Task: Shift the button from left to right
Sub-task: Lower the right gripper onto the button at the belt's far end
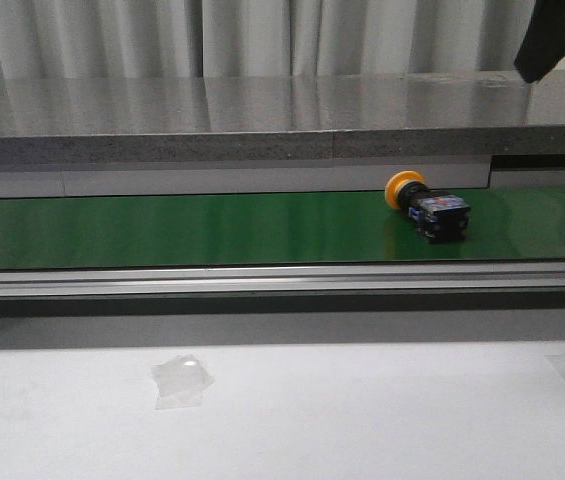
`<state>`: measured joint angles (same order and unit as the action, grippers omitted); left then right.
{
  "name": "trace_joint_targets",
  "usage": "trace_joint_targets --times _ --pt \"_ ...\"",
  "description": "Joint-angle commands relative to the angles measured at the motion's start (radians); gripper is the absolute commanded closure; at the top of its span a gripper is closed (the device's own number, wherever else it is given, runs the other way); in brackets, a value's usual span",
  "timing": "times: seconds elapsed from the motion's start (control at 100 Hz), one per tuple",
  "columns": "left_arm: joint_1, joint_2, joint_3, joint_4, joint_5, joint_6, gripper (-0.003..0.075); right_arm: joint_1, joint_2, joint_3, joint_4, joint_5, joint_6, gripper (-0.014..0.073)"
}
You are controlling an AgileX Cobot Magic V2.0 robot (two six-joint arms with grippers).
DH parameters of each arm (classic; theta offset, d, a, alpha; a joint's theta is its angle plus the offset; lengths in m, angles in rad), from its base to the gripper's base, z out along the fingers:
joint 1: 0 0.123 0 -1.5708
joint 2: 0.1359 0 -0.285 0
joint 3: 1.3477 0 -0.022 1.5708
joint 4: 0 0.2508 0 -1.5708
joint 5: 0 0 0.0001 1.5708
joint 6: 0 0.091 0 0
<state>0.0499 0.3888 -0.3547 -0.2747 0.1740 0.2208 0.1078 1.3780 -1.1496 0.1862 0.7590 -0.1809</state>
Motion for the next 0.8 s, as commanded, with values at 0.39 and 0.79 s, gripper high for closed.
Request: trace_joint_targets --times 0.39,0.79 --pt "-0.004 0.006 -0.028 -0.012 -0.081 -0.001 0.074 0.048 0.209 -0.113 -0.001 -0.067 -0.024 -0.0052" --pt "-0.004 0.006 -0.028 -0.012 -0.081 -0.001 0.074 0.047 0.305 -0.114 -0.081 -0.116 -0.024 -0.0041"
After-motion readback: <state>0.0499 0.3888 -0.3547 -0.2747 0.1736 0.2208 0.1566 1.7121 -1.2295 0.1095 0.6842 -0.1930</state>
